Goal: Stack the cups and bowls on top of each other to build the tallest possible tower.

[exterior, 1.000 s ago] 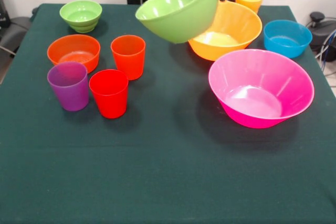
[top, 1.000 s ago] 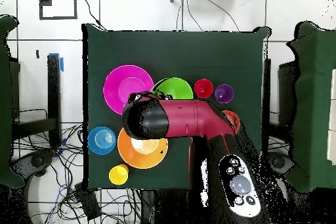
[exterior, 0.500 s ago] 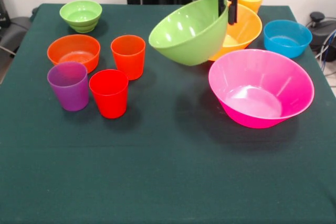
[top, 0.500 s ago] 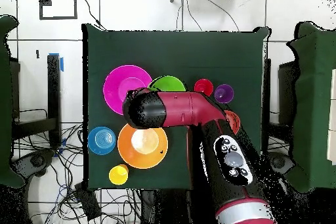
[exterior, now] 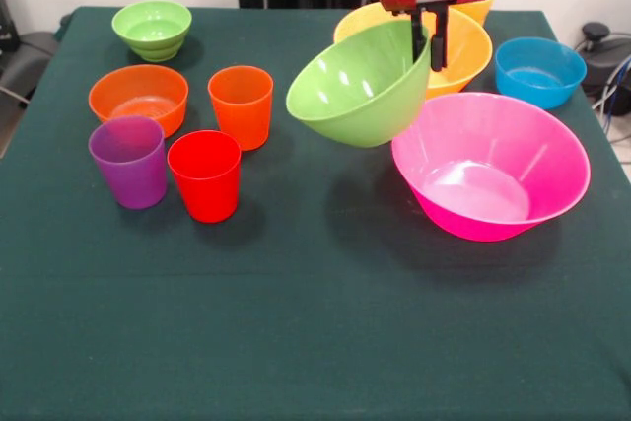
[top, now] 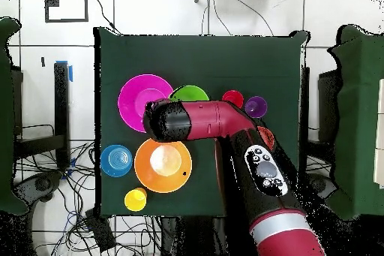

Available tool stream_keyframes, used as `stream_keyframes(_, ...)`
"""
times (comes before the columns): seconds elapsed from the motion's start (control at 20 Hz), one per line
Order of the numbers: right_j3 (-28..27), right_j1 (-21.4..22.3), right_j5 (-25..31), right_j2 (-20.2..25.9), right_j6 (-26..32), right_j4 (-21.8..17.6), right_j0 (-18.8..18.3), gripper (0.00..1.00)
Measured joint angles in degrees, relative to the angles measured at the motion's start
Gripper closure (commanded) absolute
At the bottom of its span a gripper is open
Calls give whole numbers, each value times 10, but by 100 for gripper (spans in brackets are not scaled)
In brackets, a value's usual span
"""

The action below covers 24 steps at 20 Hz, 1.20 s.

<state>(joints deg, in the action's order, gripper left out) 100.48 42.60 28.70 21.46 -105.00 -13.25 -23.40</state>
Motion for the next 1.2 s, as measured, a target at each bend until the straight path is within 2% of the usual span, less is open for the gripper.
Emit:
stream_keyframes(0.4,-5,-9,0,13,0,-10,-13,100)
stream_keyframes(1.2,-54,-57,0,49,0,-44,-38,100)
